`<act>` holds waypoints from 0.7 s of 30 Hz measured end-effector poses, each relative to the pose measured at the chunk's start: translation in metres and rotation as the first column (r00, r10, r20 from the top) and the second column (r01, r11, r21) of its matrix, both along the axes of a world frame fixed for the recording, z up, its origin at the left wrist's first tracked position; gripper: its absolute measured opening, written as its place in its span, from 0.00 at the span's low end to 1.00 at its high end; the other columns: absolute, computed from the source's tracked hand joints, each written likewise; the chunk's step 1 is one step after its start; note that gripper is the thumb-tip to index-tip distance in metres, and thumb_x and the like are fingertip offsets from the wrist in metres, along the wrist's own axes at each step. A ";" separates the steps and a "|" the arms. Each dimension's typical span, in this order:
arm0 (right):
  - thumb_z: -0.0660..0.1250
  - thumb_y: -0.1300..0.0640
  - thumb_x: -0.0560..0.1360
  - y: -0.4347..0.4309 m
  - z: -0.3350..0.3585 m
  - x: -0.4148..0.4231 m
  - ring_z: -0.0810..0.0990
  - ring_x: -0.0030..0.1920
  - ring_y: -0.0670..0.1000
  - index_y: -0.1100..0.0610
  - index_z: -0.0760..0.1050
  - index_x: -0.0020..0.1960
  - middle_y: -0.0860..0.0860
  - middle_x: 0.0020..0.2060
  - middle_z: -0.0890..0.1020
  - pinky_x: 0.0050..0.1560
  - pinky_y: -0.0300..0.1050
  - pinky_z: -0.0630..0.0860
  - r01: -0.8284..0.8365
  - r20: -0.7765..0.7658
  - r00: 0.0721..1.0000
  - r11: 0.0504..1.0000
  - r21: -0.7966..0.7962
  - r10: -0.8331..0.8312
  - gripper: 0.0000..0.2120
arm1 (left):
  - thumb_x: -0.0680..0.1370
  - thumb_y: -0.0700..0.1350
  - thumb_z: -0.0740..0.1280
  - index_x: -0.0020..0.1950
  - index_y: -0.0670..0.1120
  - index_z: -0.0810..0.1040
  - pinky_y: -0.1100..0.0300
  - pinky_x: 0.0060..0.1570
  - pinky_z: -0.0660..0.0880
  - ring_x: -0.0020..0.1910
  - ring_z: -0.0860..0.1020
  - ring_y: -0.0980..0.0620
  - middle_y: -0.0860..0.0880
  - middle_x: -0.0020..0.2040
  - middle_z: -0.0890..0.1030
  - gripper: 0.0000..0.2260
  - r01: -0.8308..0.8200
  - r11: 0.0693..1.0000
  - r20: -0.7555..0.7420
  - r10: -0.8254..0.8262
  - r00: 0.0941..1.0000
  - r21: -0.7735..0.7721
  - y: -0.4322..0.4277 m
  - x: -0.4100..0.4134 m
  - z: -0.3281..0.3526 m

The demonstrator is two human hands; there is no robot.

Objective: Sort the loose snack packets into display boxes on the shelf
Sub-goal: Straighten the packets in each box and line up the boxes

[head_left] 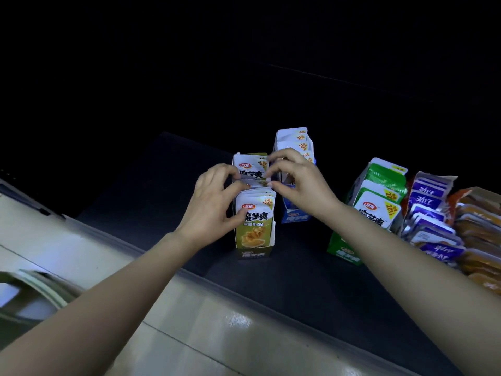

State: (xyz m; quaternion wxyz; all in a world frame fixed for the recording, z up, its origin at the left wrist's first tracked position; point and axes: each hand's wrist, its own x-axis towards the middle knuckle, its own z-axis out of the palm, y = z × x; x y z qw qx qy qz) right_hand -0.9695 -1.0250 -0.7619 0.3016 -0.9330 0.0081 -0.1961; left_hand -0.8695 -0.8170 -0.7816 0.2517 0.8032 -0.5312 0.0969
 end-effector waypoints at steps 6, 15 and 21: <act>0.65 0.65 0.77 0.005 -0.003 0.000 0.73 0.44 0.47 0.56 0.72 0.69 0.46 0.49 0.76 0.48 0.41 0.73 -0.045 -0.056 0.997 0.999 -0.014 0.044 0.21 | 0.73 0.50 0.70 0.61 0.47 0.75 0.56 0.62 0.62 0.61 0.69 0.50 0.48 0.59 0.69 0.18 0.005 1.000 -0.046 -0.006 0.999 -0.006 -0.001 -0.001 0.001; 0.61 0.66 0.75 0.004 0.001 0.002 0.58 0.71 0.48 0.54 0.74 0.67 0.50 0.73 0.63 0.67 0.33 0.56 -0.028 -0.160 0.986 0.998 0.056 0.037 0.21 | 0.73 0.48 0.72 0.74 0.47 0.67 0.51 0.64 0.62 0.66 0.64 0.46 0.45 0.67 0.66 0.30 -0.080 0.997 -0.049 0.081 0.995 0.023 -0.007 0.001 0.000; 0.76 0.44 0.67 0.013 0.003 -0.001 0.54 0.74 0.50 0.50 0.58 0.76 0.48 0.76 0.55 0.70 0.53 0.64 -0.021 -0.307 0.952 0.995 -0.096 -0.010 0.44 | 0.74 0.44 0.72 0.75 0.52 0.65 0.50 0.68 0.64 0.67 0.67 0.48 0.48 0.70 0.64 0.32 -0.150 0.989 -0.258 0.145 0.955 0.001 -0.014 0.007 -0.002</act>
